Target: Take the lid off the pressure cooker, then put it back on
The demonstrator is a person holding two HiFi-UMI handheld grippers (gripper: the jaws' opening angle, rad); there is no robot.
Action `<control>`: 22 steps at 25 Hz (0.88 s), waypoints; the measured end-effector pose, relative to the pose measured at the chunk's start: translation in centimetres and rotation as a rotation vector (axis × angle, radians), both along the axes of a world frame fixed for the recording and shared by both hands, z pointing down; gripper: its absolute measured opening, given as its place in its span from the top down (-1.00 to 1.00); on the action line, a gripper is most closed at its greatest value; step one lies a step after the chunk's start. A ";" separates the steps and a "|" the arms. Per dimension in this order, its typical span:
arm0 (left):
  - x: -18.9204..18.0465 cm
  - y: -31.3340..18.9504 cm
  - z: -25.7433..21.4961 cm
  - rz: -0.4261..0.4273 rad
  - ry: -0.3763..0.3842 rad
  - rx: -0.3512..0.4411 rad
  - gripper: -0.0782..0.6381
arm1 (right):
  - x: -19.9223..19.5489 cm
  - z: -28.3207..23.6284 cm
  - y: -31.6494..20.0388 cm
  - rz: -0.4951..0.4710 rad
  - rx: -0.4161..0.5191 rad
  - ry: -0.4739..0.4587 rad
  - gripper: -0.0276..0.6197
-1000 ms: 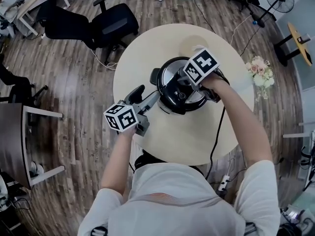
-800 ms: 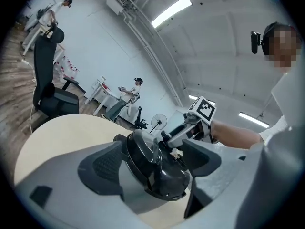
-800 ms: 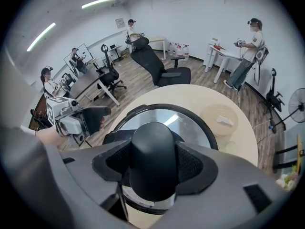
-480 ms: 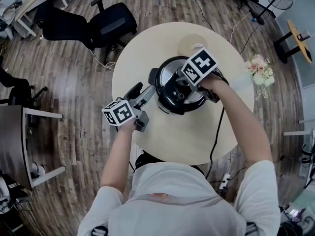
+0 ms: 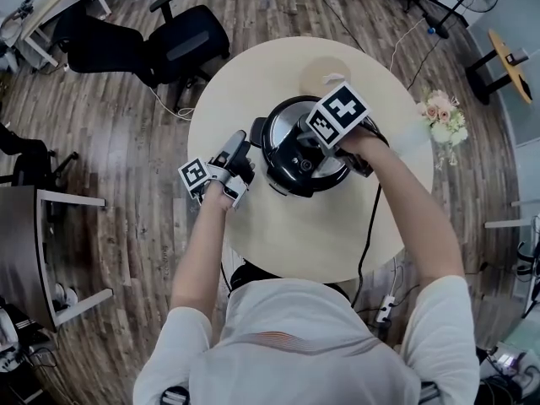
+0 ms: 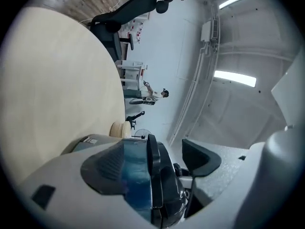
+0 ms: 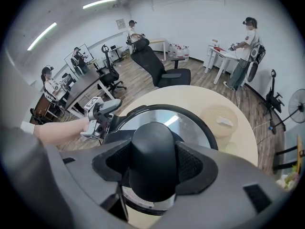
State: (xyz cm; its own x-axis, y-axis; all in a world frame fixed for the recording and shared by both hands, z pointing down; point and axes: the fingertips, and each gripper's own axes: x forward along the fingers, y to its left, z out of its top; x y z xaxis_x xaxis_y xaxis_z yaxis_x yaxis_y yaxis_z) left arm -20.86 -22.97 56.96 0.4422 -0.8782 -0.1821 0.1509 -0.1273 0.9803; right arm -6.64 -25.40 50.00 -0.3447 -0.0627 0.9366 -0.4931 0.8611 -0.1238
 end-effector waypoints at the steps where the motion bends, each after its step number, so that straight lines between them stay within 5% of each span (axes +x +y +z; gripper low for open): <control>1: 0.2 -0.2 0.0 0.012 -0.006 0.001 -0.28 | 0.0 0.0 0.0 0.000 -0.001 0.001 0.05; 7: 1.6 -0.6 -0.9 0.088 -0.035 0.027 -0.16 | -0.1 0.0 0.0 -0.001 0.002 -0.002 0.05; 10: 1.8 -0.7 -0.3 0.093 -0.056 0.005 0.30 | -0.1 -0.1 0.0 -0.003 0.001 0.000 0.05; 16: 2.5 -0.6 -0.7 0.127 -0.063 0.019 0.60 | -0.1 0.0 -0.1 -0.009 -0.004 0.013 0.05; 22: 2.6 -0.7 -1.0 0.138 -0.066 0.015 0.61 | -0.1 0.1 0.0 -0.036 -0.015 0.032 0.05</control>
